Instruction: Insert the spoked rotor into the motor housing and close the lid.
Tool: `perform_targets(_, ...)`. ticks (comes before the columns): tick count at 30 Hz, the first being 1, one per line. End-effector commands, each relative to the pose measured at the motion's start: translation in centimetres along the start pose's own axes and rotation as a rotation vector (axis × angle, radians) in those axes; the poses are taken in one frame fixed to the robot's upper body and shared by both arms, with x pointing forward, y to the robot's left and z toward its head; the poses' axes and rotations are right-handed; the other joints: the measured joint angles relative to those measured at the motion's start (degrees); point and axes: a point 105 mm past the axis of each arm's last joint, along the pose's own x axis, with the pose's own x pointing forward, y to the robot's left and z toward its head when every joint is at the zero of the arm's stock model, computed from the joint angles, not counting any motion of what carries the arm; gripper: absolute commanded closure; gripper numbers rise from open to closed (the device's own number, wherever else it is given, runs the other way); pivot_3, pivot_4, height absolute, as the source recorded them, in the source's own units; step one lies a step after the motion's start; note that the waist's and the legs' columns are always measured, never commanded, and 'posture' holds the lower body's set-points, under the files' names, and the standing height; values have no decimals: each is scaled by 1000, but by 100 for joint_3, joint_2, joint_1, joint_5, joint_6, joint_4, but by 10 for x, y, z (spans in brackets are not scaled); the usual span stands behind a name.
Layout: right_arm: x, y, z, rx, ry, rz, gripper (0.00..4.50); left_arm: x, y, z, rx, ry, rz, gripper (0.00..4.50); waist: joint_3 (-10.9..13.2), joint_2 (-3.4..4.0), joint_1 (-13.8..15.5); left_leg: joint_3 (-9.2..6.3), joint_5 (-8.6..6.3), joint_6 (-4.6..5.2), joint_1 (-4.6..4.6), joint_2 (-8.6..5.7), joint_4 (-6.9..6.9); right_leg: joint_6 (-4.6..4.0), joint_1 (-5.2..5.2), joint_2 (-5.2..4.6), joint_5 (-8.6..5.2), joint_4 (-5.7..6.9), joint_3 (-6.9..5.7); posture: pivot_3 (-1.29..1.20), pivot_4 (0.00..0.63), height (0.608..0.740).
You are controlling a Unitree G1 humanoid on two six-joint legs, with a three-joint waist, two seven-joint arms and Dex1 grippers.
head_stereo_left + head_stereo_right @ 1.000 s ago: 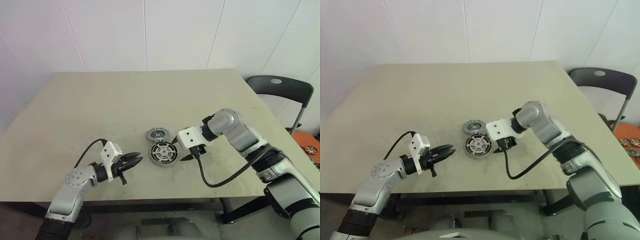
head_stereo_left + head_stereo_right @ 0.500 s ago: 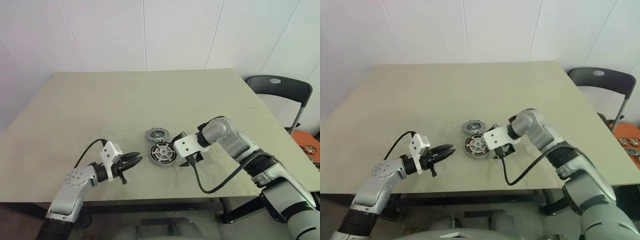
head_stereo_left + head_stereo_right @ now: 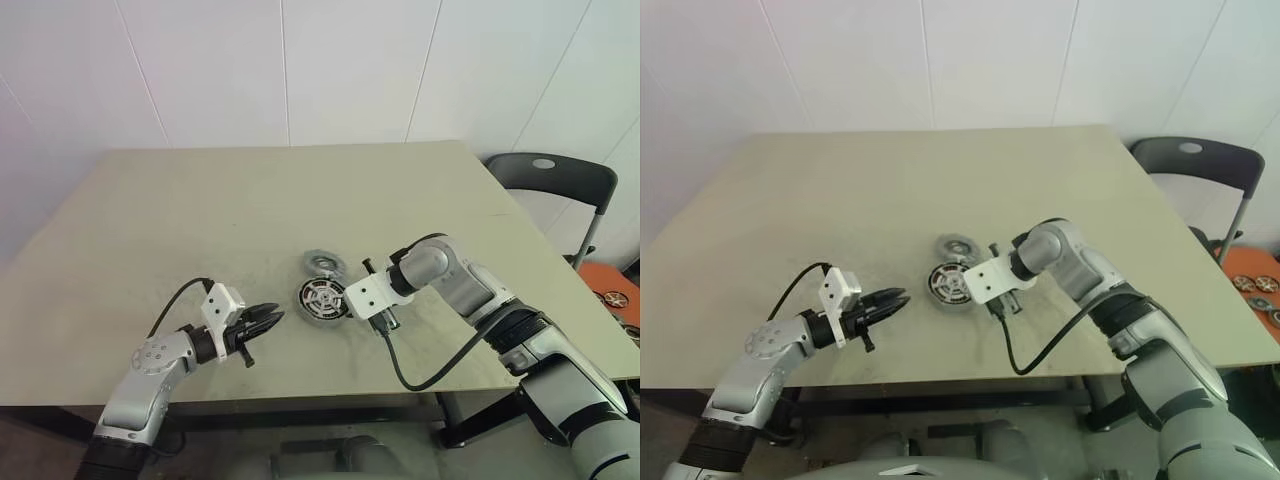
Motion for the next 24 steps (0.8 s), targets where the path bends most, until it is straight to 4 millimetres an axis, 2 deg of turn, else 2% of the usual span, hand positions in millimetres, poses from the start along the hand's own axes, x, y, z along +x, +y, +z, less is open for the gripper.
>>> perform_targets(1, -4, -7, 1, -10, 8, -26, 3785, 1, 4, 9, 35, -28, 7, 3576, 0, -1, 11, 0, 0, 0, 7, 0, -1, -1, 9, 0, -1, -3, 1, 0, 0, 740)
perform_targets(4, -3, -7, 1, -3, 4, -27, 3785, 1, 4, 9, 36, -26, 6, 3576, 0, -1, 9, 1, 0, 0, 7, -1, -1, -3, 14, -8, -2, -11, 1, 0, 0, 740)
perform_targets(8, -2, -4, 4, 5, -9, -14, 4393, 2, 4, 8, 40, -23, 5, 3576, 1, -2, 7, 3, 0, 0, 8, -3, -2, -2, 16, -14, -2, -13, 1, 0, 0, 740)
perform_targets(18, -2, -5, 11, 32, -34, -18, 4425, 3, 5, 6, 44, -17, 9, 3576, 1, -2, 7, 2, 0, 0, 8, -2, -7, -1, 14, -15, -2, -14, 1, 0, 0, 740)
perform_targets(24, -12, -4, 27, 239, -110, 16, 4425, 3, 5, 5, 47, -11, 14, 3576, 2, -1, 15, 1, -1, -1, 0, -2, -13, 1, 6, -15, -3, -15, 0, 0, 0, 740)
